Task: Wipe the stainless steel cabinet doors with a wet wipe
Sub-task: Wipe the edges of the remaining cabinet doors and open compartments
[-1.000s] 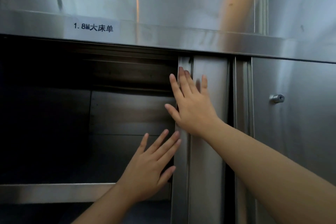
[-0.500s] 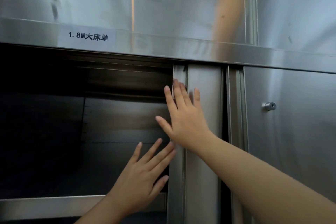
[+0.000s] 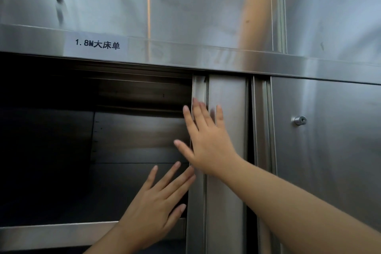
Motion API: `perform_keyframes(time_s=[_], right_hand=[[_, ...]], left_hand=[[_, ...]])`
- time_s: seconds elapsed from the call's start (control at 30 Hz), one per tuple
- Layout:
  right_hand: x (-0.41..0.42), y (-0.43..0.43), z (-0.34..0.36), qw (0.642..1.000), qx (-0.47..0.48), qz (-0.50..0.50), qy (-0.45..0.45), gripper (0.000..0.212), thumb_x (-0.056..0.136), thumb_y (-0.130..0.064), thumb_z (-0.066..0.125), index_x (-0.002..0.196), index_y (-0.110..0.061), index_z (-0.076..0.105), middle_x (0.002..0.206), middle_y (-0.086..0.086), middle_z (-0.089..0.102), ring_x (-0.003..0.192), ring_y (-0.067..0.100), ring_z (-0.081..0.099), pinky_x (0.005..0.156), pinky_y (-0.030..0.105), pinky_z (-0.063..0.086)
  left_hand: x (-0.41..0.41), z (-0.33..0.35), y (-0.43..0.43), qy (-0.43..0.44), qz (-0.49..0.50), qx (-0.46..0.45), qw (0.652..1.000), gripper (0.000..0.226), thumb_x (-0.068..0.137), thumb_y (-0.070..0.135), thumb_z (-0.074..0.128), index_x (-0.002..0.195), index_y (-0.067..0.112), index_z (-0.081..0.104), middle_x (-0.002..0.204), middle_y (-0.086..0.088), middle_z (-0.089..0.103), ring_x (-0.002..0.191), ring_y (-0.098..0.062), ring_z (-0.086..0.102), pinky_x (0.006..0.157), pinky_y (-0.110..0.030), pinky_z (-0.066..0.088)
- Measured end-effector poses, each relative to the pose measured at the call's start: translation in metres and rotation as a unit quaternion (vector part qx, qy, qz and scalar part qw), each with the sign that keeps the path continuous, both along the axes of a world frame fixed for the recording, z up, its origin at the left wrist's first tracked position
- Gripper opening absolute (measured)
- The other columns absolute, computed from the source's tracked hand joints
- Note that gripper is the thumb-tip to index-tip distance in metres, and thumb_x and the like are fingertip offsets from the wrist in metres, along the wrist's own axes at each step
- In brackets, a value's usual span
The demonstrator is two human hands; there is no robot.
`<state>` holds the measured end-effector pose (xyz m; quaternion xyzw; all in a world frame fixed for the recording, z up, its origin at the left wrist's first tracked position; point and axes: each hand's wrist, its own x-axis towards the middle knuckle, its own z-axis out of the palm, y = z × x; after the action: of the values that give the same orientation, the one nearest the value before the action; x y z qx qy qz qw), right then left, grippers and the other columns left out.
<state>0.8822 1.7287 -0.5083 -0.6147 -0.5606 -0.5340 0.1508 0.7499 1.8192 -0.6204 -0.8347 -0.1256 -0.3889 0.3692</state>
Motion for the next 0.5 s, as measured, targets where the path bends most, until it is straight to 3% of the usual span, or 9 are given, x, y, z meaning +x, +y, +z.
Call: perform_keyframes(time_s=[0.1,0.23,0.5], right_hand=[[0.0,-0.004,-0.02,1.0,0.005,-0.006,-0.006,0.074,0.091,-0.054,0.016,0.145,-0.005,0.023,0.15,0.023,0.019,0.14,0.034,0.02,0.108,0.058,0.002],[0.004,0.0,-0.003,1.0,-0.001,0.007,-0.002,0.074,0.092,-0.056,0.013,0.148,-0.007,0.004,0.155,0.019,0.001,0.144,0.03,0.003,0.106,0.052,-0.02],[0.0,0.016,-0.024,0.998,0.043,0.026,0.034,0.071,0.094,-0.056,0.018,0.149,-0.013,0.005,0.154,0.018,-0.008,0.143,0.031,-0.008,0.108,0.05,-0.018]], left_hand=[[0.0,-0.006,-0.003,0.002,-0.011,-0.004,1.0,0.058,0.087,0.041,0.039,0.14,0.018,0.038,0.148,0.002,0.034,0.137,-0.016,0.025,0.108,-0.044,0.012],[-0.003,-0.012,-0.003,0.022,0.002,0.006,1.0,0.056,0.087,0.042,0.038,0.139,0.019,0.04,0.147,0.003,0.035,0.136,-0.017,0.027,0.107,-0.045,0.012],[-0.006,-0.032,-0.004,0.037,0.004,-0.014,0.999,0.057,0.087,0.044,0.037,0.139,0.021,0.037,0.148,0.004,0.033,0.136,-0.016,0.025,0.108,-0.044,0.008]])
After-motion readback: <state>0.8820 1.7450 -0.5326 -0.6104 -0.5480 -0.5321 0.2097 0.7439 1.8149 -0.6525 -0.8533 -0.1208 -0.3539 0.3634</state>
